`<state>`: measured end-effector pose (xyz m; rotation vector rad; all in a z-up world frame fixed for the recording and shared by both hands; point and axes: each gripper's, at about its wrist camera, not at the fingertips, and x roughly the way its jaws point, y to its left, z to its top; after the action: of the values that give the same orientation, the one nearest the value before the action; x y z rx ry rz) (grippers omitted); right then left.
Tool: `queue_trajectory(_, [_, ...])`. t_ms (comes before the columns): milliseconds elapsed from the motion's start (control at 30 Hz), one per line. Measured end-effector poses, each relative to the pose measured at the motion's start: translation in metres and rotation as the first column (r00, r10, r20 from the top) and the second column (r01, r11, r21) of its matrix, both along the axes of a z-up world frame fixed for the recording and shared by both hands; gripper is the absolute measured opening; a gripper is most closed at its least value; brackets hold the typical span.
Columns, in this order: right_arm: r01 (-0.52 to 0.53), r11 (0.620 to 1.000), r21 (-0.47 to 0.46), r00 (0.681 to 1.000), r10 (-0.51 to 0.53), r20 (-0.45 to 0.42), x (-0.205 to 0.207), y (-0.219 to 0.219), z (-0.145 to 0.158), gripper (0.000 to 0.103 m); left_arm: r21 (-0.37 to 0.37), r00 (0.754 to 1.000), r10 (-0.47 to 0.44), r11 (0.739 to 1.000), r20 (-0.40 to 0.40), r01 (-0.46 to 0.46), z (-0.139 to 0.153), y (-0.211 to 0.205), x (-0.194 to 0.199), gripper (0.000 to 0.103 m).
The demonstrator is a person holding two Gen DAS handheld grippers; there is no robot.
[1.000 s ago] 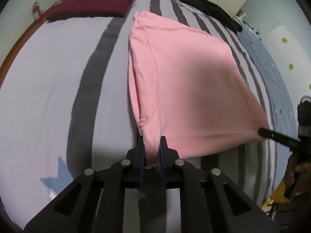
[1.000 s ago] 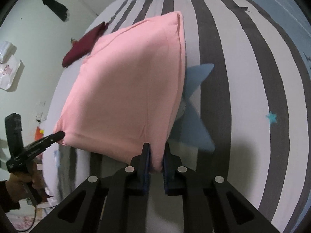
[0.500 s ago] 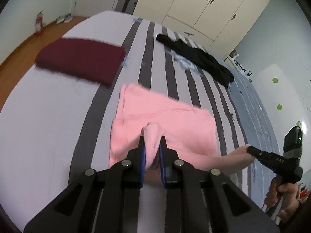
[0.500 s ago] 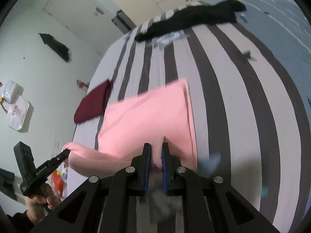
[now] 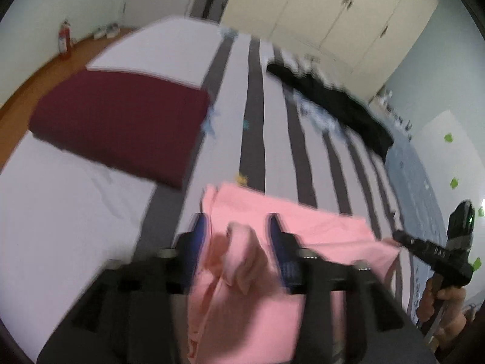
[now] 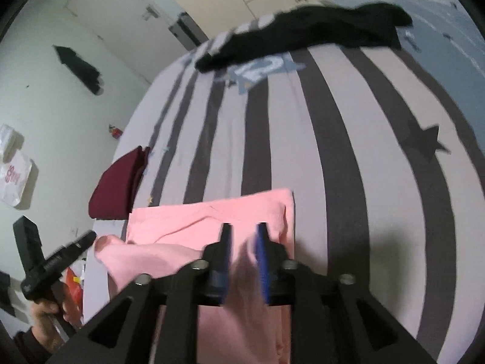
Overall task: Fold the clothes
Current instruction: 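Lift the pink shirt edge with both grippers and fold it over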
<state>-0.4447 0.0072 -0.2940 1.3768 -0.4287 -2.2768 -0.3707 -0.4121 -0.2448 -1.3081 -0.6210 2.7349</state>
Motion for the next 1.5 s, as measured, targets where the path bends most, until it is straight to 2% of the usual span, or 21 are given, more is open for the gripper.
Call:
queue_trajectory(67, [0.006,1.0,0.007,1.0,-0.006,-0.029,0.007,0.007,0.004,0.035,-0.022,0.999,-0.032,0.999,0.001,0.032,-0.004,0.0,0.005,0.06])
queue_trajectory(167, [-0.025,0.999,0.033,0.999,0.026,-0.043,0.019,0.012,0.001,0.041,-0.059,0.996,-0.089,0.994,0.016,0.09,-0.014,0.001,0.012,0.06])
queue_trajectory(267, [-0.056,0.997,0.058,0.997,0.059,-0.056,0.03,0.017,-0.001,0.042,-0.097,0.982,-0.181,0.978,0.044,0.185,-0.025,0.015,0.007,0.06])
queue_trajectory(367, [-0.101,0.991,0.083,0.994,0.104,-0.035,0.031,0.01,-0.014,0.042,-0.09,0.973,-0.225,0.969,0.052,0.229,-0.034,0.022,-0.004,0.06])
queue_trajectory(467, [-0.126,0.99,0.062,0.991,0.129,-0.041,0.025,0.0,-0.019,0.042,-0.066,0.966,-0.252,0.965,0.053,0.255,-0.038,0.025,-0.014,0.044])
queue_trajectory(500, [-0.134,0.99,0.05,0.989,0.137,-0.049,0.022,-0.004,-0.018,0.041,-0.067,0.964,-0.261,0.962,0.049,0.264,-0.037,0.027,-0.016,0.031])
queue_trajectory(533, [-0.14,0.989,0.049,0.988,0.143,-0.057,0.02,-0.008,-0.016,0.034,-0.069,0.962,-0.271,0.959,0.042,0.274,-0.035,0.029,-0.018,0.022])
queue_trajectory(567, [-0.144,0.988,0.056,0.987,0.147,-0.061,0.017,-0.011,-0.015,0.025,-0.079,0.961,-0.275,0.958,0.038,0.277,-0.034,0.03,-0.02,0.019])
queue_trajectory(633, [-0.135,0.989,0.059,0.989,0.139,-0.052,0.011,-0.012,-0.018,0.014,-0.085,0.961,-0.274,0.957,0.042,0.277,-0.035,0.031,-0.023,0.01])
queue_trajectory(733, [-0.114,0.992,0.053,0.993,0.115,-0.022,0.002,-0.01,-0.024,0.007,-0.078,0.962,-0.27,0.959,0.043,0.272,-0.036,0.03,-0.027,0.007])
queue_trajectory(833, [-0.101,0.993,0.065,0.995,0.103,-0.018,-0.002,-0.009,-0.026,0.005,-0.071,0.967,-0.253,0.965,0.027,0.254,-0.033,0.029,-0.027,0.005])
queue_trajectory(1333, [-0.039,0.998,0.047,0.994,0.044,-0.103,-0.023,-0.007,-0.001,0.003,-0.082,0.975,-0.221,0.973,-0.032,0.218,-0.014,0.02,-0.052,0.005])
queue_trajectory(1500, [-0.033,0.997,0.071,0.995,0.039,-0.093,-0.036,-0.01,-0.011,0.003,-0.129,0.974,-0.225,0.966,0.017,0.225,-0.035,0.025,-0.068,0.005])
